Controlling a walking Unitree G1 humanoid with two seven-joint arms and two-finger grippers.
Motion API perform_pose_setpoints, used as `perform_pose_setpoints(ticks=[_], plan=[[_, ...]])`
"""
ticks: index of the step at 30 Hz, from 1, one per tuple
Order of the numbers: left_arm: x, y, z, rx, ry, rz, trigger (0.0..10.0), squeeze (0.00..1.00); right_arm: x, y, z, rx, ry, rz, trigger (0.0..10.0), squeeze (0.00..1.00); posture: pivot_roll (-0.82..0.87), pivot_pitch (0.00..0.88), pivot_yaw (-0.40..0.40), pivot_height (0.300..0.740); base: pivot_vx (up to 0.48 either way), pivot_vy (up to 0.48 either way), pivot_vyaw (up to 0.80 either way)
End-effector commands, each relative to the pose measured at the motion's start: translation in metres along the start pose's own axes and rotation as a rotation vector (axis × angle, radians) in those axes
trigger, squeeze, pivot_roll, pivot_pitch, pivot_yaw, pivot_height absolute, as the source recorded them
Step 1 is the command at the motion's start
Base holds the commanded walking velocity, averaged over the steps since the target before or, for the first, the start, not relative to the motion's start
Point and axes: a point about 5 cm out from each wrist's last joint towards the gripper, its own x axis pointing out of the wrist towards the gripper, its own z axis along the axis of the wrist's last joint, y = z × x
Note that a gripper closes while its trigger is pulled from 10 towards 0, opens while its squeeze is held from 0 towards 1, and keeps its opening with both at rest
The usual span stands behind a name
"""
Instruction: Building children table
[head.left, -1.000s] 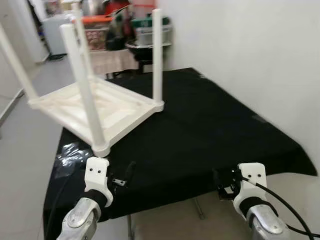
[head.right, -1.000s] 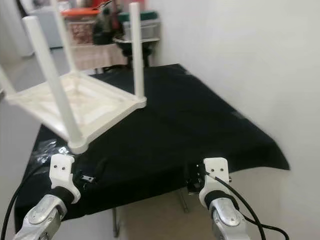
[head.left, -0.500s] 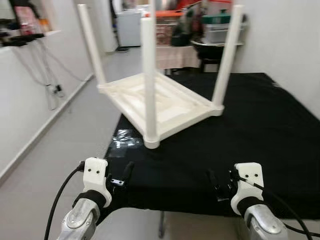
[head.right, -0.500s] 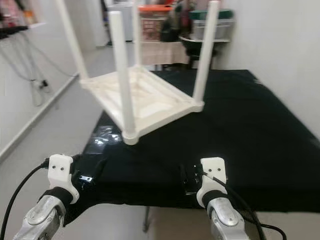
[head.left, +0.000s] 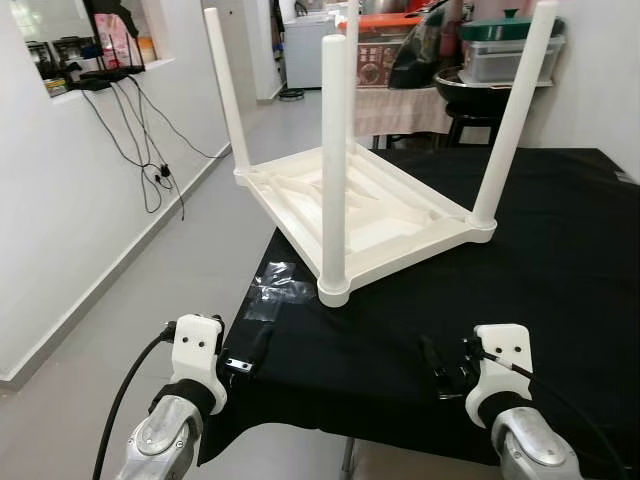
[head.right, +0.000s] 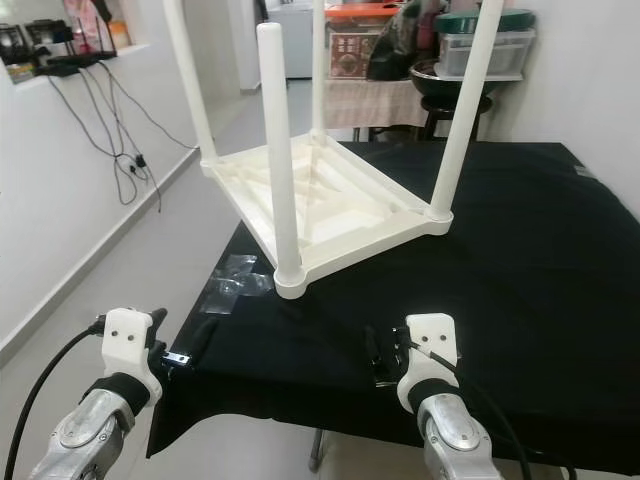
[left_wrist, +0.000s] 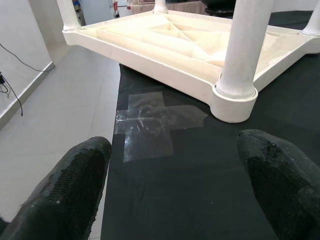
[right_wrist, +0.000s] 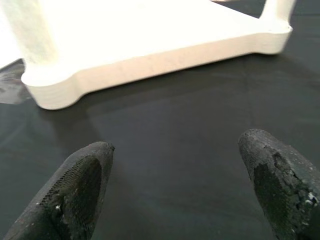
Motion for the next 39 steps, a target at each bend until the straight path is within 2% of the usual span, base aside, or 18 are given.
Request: perform_pose_setpoints(ticks=[1,7,17,22,29,30,33,35,38,39], plan=[[0.000,0.003,-0.001,0.009,0.005,0.001,10.0,0.00,0.000,0.000,-0.001,0.002,-0.003,-0.002,10.0,0.00,-0.07,0.000,-0.004,0.740,0.000,-0.480,0.00],[0.001,0.003,0.000,0.002,-0.001,0.005,10.0,0.00,0.000,0.000,0.001,-0.003,-0.011,-0.002,10.0,0.00,-0.07,0.000,-0.003,0.740,0.000,-0.286,0.00],[0.001,0.004,0.000,0.002,0.000,0.005,10.0,0.00,0.001,0.002,0.001,-0.028,-0.011,0.009,10.0,0.00,-0.07,0.000,-0.003,0.740,0.000,0.000,0.72],[0.002,0.003,-0.001,-0.012,0.004,-0.010,10.0,0.00,0.002,0.001,0.002,-0.043,-0.010,0.003,10.0,0.00,-0.07,0.000,-0.003,0.740,0.000,0.000,0.00],[0.001,0.002,-0.002,-0.020,0.012,-0.033,10.0,0.00,0.012,0.001,0.014,-0.059,-0.041,0.034,10.0,0.00,-0.07,0.000,-0.006,0.740,0.000,0.000,0.00],[0.002,0.001,-0.002,-0.016,0.017,-0.062,10.0,0.00,0.019,0.000,0.022,-0.061,-0.064,0.054,10.0,0.00,-0.06,0.000,-0.010,0.740,0.000,0.000,0.00],[0.002,0.000,-0.002,-0.013,0.021,-0.082,10.0,0.00,0.022,-0.001,0.027,-0.063,-0.080,0.067,10.0,0.00,-0.06,0.000,-0.011,0.740,0.000,0.000,0.00],[0.002,-0.007,0.001,-0.025,0.019,-0.162,10.0,0.00,0.030,-0.006,0.036,-0.079,-0.101,0.091,10.0,0.00,-0.06,0.000,-0.014,0.740,0.182,0.000,0.40],[0.002,-0.011,0.002,-0.034,0.018,-0.202,10.0,0.00,0.034,-0.008,0.039,-0.076,-0.108,0.091,10.0,0.00,-0.06,0.000,-0.012,0.740,0.366,0.000,0.27],[0.001,-0.018,0.006,-0.043,0.015,-0.270,10.0,0.00,0.038,-0.011,0.046,-0.056,-0.138,0.105,10.0,0.00,-0.06,0.000,-0.012,0.740,0.368,0.000,0.00]])
